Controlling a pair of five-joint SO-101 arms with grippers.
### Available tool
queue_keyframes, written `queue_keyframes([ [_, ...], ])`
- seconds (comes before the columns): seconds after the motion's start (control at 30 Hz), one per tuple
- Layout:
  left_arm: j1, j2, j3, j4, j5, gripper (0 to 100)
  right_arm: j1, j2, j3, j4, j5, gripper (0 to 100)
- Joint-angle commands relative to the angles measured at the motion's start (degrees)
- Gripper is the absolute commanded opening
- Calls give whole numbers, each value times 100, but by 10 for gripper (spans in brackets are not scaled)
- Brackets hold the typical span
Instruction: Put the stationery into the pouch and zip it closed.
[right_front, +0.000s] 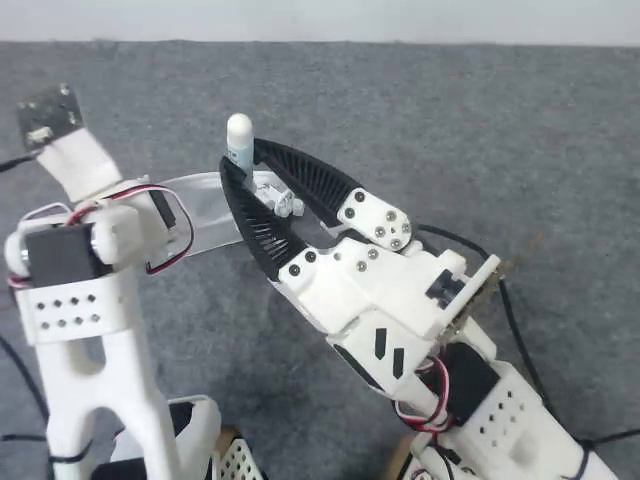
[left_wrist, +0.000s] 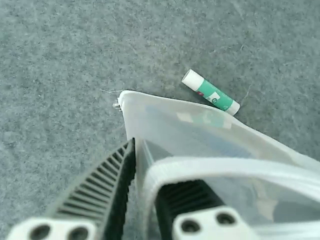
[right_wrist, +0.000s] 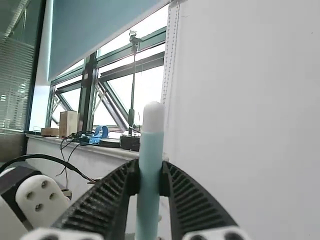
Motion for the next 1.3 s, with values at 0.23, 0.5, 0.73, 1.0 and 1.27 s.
queue_keyframes([
  [0.23, 18, -18, -101, 18, 53, 11, 13, 875, 633, -2167, -26, 6],
  [0.5, 18, -9, -101, 18, 53, 11, 22, 1921, 862, -3231, -26, 6],
  [0.73, 18, -18, -48, 9, 53, 11, 189, 2422, 1143, -3380, -44, 6],
  [1.0, 9, 9, -48, 9, 53, 11, 198, 2923, 1336, -3336, -26, 6],
  [1.27, 9, 9, -48, 9, 53, 11, 321, 3169, 1266, -2826, -18, 50],
])
